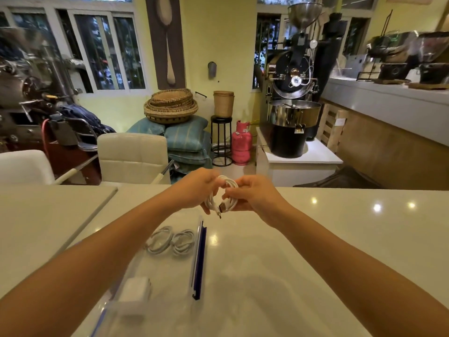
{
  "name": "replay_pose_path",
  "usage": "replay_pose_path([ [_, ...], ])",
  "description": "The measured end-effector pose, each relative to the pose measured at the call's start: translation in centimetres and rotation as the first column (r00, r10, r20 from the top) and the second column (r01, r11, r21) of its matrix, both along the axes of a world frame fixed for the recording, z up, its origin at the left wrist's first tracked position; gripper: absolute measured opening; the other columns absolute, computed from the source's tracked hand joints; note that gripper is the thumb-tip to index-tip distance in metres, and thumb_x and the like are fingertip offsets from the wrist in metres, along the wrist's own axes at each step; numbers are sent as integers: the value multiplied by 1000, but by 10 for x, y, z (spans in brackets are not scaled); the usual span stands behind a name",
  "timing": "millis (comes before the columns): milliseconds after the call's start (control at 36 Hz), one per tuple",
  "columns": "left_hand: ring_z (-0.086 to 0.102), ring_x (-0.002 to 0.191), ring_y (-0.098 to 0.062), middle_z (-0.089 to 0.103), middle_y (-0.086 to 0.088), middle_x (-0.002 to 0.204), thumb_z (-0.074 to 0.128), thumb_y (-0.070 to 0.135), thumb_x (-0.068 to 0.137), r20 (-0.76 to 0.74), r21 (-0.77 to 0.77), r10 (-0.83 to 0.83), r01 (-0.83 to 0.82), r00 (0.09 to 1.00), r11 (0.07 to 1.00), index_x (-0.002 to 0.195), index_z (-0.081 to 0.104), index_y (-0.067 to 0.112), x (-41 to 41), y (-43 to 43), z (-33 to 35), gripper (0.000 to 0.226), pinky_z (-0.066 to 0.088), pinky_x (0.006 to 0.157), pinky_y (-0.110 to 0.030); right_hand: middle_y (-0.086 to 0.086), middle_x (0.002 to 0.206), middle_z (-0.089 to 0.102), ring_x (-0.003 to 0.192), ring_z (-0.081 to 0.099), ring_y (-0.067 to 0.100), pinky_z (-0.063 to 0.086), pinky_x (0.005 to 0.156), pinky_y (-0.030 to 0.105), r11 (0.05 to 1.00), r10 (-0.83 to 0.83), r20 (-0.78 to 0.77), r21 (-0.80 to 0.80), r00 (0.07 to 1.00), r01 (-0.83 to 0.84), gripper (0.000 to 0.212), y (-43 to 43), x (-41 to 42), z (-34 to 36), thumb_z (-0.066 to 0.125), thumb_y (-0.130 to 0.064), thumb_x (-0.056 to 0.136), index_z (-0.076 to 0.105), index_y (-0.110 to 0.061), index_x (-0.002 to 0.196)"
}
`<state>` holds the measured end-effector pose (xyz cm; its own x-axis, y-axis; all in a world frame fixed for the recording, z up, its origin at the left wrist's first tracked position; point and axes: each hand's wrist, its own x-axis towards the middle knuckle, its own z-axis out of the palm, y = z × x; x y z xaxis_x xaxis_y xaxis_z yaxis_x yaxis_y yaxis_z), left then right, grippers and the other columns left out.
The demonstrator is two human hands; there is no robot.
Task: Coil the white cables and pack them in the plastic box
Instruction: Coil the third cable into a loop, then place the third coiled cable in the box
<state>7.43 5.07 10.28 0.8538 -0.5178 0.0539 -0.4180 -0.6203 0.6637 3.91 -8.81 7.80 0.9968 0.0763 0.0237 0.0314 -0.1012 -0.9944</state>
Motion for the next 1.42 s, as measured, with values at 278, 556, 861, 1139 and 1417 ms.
replay_pose_path([
  [278,58,67,-14,58,-4,77,49,12,91,-93,121,63,-51,994,991,94,56,12,-2,51,-12,8,54,66,-28,10,73,62,67,63,19,57,71,32,991,48,-55,-119,997,-54,18,46,7,-18,57,-6,85,62,4,99],
  [556,54,80,-18,60,-9,97,50,15,90,-15,362,187,-169,982,917,103,53,8,-9,87,-59,15,46,65,-24,19,94,65,73,57,19,52,74,35,800,126,-105,-577,987,-163,19,91,10,-40,58,-2,81,65,2,99],
  [861,53,80,-22,56,-16,92,52,6,86,-84,379,154,-111,984,919,96,56,6,-15,84,-96,10,46,72,-31,3,70,52,77,47,24,33,71,32,224,205,-83,-966,975,-129,13,107,3,-49,51,-10,83,50,-9,70],
  [1139,47,78,-23,63,-26,108,57,9,82,-78,450,138,-88,987,888,101,59,-4,-20,85,-106,23,34,55,-21,5,115,61,112,49,26,20,107,40,-157,284,-100,-986,954,-57,26,127,-1,-67,48,-28,89,59,-13,107],
  [1417,59,100,-36,63,-24,107,65,19,77,-23,482,133,-106,991,870,98,59,-1,-24,87,-116,30,43,76,-34,7,114,62,109,50,25,26,100,37,-124,306,-100,-990,947,-64,21,126,-4,-77,49,-21,88,61,-11,102],
])
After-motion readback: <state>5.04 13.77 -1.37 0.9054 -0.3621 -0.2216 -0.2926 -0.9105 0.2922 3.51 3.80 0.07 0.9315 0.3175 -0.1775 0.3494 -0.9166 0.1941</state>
